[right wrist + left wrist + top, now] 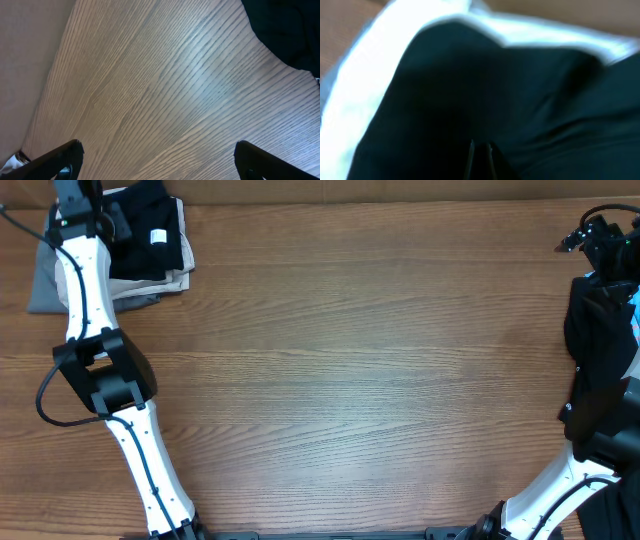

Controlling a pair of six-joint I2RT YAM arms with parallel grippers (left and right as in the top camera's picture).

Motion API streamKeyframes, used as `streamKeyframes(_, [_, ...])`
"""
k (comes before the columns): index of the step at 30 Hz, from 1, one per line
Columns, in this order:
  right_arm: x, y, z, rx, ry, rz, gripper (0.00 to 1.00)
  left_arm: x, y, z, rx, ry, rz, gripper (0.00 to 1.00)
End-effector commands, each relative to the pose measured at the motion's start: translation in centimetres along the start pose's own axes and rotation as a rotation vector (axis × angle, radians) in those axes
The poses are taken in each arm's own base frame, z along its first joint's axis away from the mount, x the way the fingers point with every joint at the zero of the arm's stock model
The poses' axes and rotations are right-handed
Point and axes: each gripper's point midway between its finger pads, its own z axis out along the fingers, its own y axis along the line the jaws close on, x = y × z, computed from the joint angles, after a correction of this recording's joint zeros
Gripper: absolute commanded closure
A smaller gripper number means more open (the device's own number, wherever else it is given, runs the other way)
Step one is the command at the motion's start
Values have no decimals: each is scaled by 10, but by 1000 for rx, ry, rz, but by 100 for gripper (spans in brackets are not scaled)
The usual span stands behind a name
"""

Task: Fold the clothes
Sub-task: 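Press and adjust the black shirt on top of the stack with the left gripper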

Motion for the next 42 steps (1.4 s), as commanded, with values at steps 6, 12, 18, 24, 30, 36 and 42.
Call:
streamKeyframes(6, [-2,2,-5,-6,-17,-14,0,6,55,5,-84,19,-15,89])
streamKeyframes(12, [-2,2,-5,-6,-17,-14,0,-48,33,-39,-42,-109,15,85])
streamKeyframes(18, [-2,2,-5,-6,-17,-14,0,-78,-43,-83,175,-194,49,72])
streamKeyframes(24, [-2,2,-5,-6,-17,-14,0,-43,-96,-64,260,-110,101,70])
streamKeyframes(30, [-2,2,-5,-6,-17,-14,0,-1,-130,-28,286,-30,139,64])
streamKeyframes(36, [-2,2,-5,-6,-17,-14,0,18,-122,-8,226,12,144,60])
streamKeyframes(42, [-2,2,-5,-6,-18,-14,0,16,-122,-17,260,28,139,68])
